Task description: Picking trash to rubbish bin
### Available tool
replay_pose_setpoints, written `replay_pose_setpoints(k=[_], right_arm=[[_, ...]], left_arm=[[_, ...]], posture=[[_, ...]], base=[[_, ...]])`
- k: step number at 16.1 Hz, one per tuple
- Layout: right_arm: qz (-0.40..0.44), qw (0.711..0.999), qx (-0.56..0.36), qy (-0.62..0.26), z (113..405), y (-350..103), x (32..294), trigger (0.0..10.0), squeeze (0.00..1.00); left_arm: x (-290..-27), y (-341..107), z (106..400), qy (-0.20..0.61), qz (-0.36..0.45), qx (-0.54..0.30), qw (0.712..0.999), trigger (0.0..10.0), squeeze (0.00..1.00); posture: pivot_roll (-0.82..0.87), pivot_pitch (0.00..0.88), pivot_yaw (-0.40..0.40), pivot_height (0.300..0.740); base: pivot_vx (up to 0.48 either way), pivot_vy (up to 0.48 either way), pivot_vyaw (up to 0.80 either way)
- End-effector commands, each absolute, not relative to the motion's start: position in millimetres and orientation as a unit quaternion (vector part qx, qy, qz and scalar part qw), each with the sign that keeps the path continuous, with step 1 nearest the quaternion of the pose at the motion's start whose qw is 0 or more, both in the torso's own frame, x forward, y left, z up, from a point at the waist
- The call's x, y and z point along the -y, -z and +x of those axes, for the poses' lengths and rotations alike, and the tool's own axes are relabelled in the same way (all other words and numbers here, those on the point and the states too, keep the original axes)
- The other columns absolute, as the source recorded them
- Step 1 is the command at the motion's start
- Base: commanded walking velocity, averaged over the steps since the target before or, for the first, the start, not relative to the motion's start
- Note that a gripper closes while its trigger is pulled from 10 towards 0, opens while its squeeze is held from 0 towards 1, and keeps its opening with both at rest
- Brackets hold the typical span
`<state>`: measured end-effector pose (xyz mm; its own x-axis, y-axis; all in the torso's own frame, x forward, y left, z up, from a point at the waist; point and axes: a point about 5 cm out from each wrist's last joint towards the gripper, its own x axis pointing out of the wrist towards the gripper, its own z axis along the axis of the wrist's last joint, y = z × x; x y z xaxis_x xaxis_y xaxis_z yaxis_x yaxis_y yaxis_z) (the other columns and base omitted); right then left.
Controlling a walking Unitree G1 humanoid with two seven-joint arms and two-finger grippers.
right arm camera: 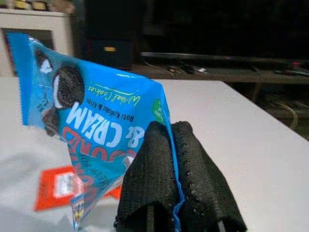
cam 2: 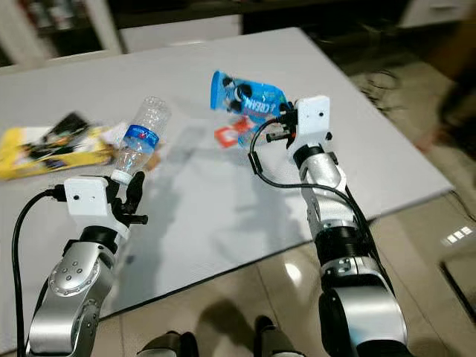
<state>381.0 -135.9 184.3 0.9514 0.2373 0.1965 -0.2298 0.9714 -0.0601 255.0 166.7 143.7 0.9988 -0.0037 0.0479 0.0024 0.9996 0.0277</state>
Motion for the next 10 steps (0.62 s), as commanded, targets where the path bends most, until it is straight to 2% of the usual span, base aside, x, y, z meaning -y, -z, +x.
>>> replay_pose_setpoints(k=[1,10], right_arm=[[-0.019,0.987,0.106,-0.12,379.8,-187.2,133.5,10.0,0.0],[-0.037,0.984,0.104,-0.139,372.2,-186.1,126.1,10.0,0.0]], left_arm=[[-169.8,-143.5,256.0,-0.012,0.013,0.026,1.0,10.0,0.0],[-179.8,-140.3,266.0,-0.054,-0.03,0.028,0.998,10.0,0.0]], posture=[[0.02,0.12,0.024,0.74],[0.01,0.102,-0.001,0.74]], base=[[0.0,0.0,-0.75],[0.0,0.0,-0.75]])
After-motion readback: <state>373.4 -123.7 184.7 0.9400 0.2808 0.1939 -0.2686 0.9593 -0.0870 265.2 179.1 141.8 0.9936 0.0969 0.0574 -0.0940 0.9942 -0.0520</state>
